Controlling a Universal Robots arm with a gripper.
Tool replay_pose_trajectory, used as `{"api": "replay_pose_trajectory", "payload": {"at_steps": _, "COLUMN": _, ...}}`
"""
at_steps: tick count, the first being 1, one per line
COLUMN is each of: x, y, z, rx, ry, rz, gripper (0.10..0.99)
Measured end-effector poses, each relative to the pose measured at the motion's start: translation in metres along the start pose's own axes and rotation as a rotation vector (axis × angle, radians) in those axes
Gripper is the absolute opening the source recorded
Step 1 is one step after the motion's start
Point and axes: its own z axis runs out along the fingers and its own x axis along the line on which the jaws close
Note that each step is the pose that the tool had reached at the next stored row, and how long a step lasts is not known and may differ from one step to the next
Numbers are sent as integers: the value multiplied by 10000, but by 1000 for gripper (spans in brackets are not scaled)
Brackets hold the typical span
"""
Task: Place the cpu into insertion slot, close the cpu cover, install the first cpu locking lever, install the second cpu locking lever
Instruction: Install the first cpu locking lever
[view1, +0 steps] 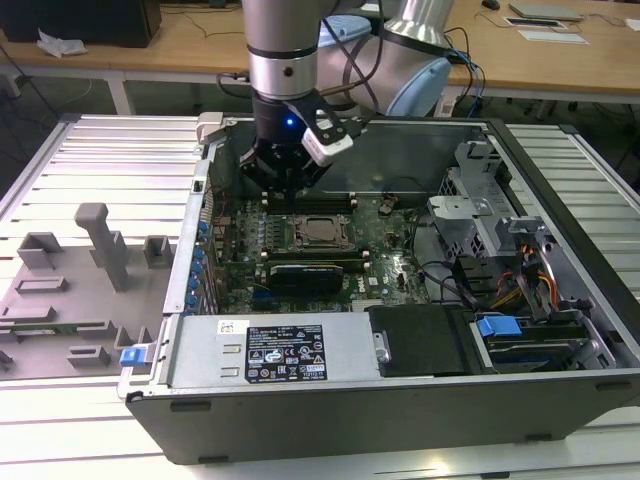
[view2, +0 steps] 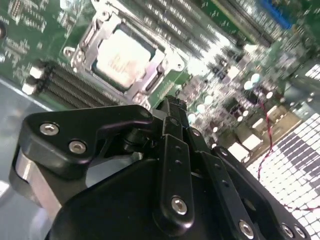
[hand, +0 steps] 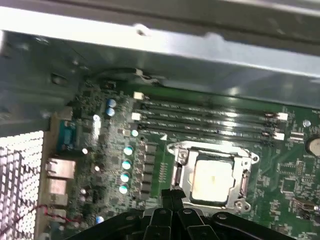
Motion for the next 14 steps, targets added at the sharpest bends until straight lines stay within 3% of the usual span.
{"api": "replay_pose_trajectory", "payload": {"at_steps": 1, "x": 35, "y": 5, "z": -1, "rx": -239, "ry": -89, "rz": 13, "gripper": 106}}
{"api": "replay_pose_trajectory", "payload": {"at_steps": 2, "x": 65, "y": 9, "z": -3, "rx": -406, "ry": -160, "rz": 24, "gripper": 106}}
{"api": "replay_pose_trajectory", "payload": {"at_steps": 4, "x": 108, "y": 15, "z": -6, "rx": -627, "ry": -259, "rz": 39, "gripper": 106}}
{"api": "replay_pose_trajectory", "payload": {"at_steps": 5, "x": 131, "y": 18, "z": -7, "rx": -803, "ry": -331, "rz": 50, "gripper": 106}}
{"api": "replay_pose_trajectory", "payload": {"at_steps": 9, "x": 175, "y": 23, "z": -9, "rx": -1224, "ry": -489, "rz": 74, "gripper": 106}}
{"api": "replay_pose_trajectory", "payload": {"at_steps": 10, "x": 187, "y": 25, "z": -10, "rx": -1424, "ry": -556, "rz": 86, "gripper": 106}}
{"api": "replay_pose_trajectory", "payload": {"at_steps": 12, "x": 200, "y": 27, "z": -10, "rx": -1727, "ry": -651, "rz": 108, "gripper": 106}}
{"api": "replay_pose_trajectory", "payload": {"at_steps": 13, "x": 207, "y": 28, "z": -11, "rx": -2006, "ry": -734, "rz": 127, "gripper": 106}}
{"api": "replay_pose_trajectory", "payload": {"at_steps": 14, "x": 209, "y": 28, "z": -11, "rx": -2078, "ry": -755, "rz": 130, "gripper": 106}}
